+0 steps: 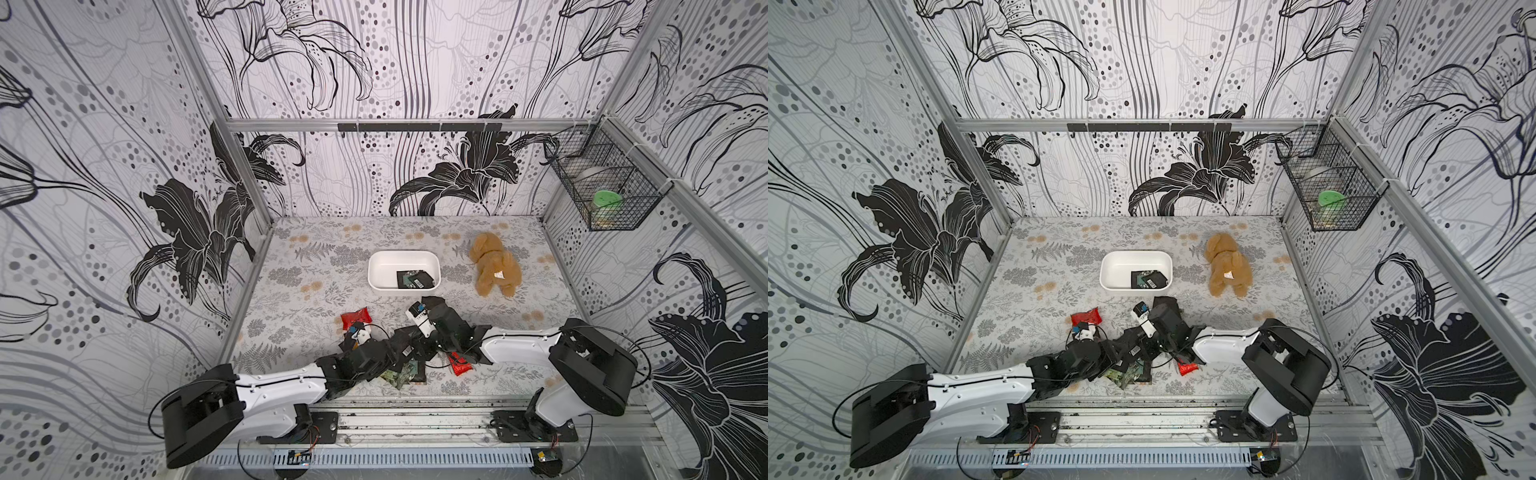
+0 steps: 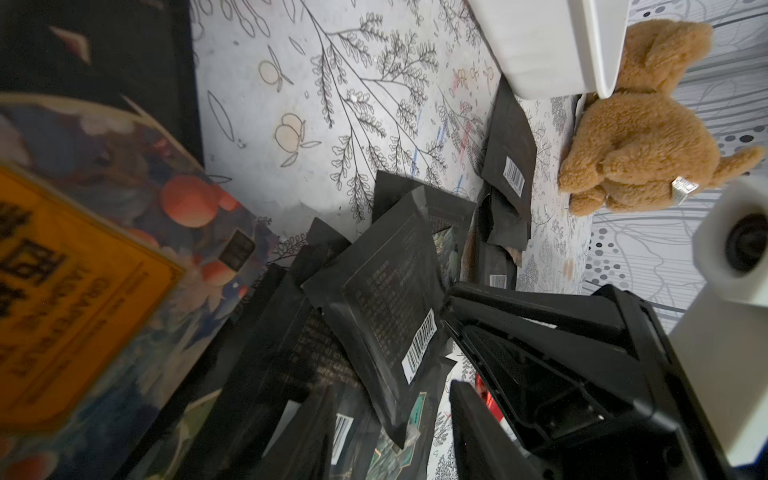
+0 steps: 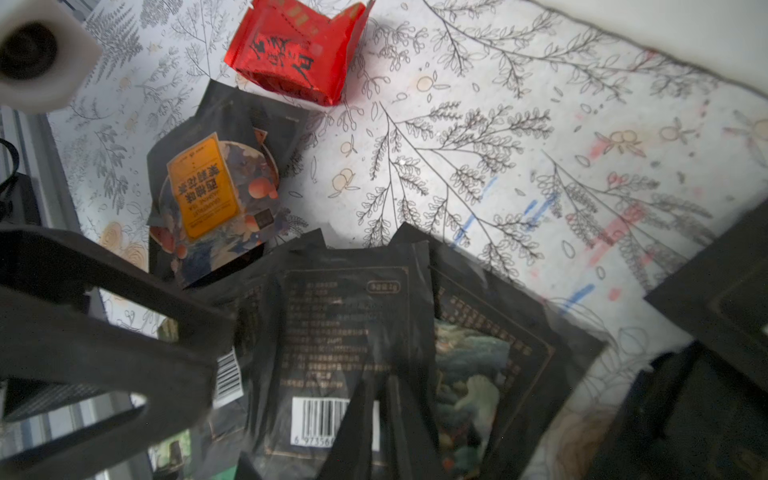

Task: Put the tea bags into the storage box
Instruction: Pick up the tea bag from the center of the board.

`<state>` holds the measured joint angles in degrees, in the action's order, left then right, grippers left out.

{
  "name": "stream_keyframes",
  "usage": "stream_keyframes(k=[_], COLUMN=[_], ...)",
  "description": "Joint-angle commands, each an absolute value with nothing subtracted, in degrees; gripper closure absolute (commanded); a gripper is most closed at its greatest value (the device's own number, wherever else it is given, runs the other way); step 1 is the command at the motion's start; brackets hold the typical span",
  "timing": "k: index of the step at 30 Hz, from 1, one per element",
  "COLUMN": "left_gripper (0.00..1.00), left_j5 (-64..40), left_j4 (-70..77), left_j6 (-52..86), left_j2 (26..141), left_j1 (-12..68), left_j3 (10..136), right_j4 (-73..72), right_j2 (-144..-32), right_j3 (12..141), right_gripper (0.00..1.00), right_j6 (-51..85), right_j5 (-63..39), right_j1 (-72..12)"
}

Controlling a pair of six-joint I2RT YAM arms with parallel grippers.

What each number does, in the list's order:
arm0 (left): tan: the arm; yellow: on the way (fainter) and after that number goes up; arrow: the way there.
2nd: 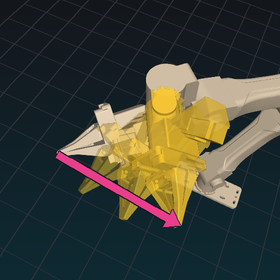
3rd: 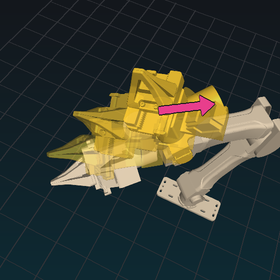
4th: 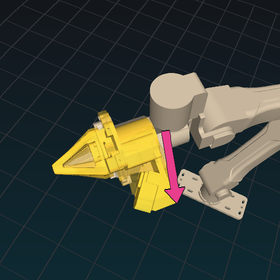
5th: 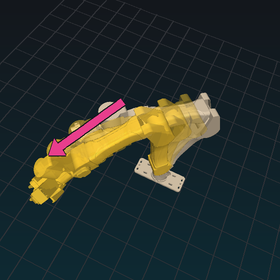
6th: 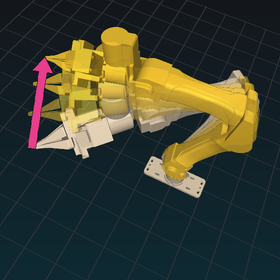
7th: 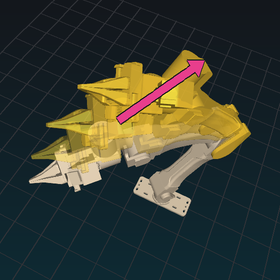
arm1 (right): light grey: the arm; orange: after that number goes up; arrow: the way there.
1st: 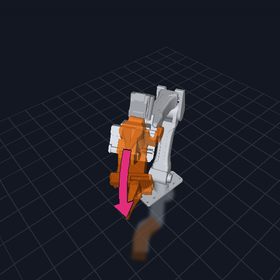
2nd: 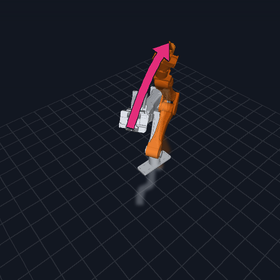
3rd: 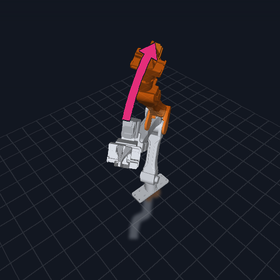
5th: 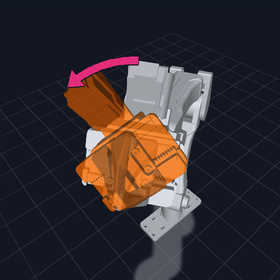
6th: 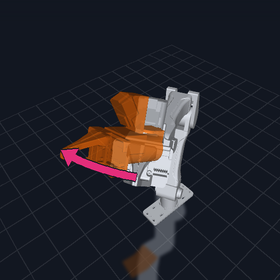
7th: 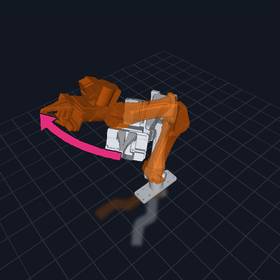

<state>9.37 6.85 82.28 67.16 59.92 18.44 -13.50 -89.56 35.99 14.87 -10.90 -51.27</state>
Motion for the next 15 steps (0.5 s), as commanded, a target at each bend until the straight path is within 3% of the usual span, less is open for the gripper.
stream_keyframes(k=[1, 15], left_gripper=[0.53, 0.56], left_j5=[10.67, 15.30], left_j4=[10.51, 12.75], left_j6=[83.56, 87.77], left_j2=[69.01, 69.73], left_j1=[60.85, 61.17], left_j3=[19.76, 17.22], right_j4=[-10.70, -10.24], right_j2=[-90.92, -90.40], right_j3=[37.63, 37.62], right_gripper=[0.87, 0.89], right_j6=[14.03, 14.35], right_j5=[-9.66, -8.50], right_j1=[-51.59, -51.59])
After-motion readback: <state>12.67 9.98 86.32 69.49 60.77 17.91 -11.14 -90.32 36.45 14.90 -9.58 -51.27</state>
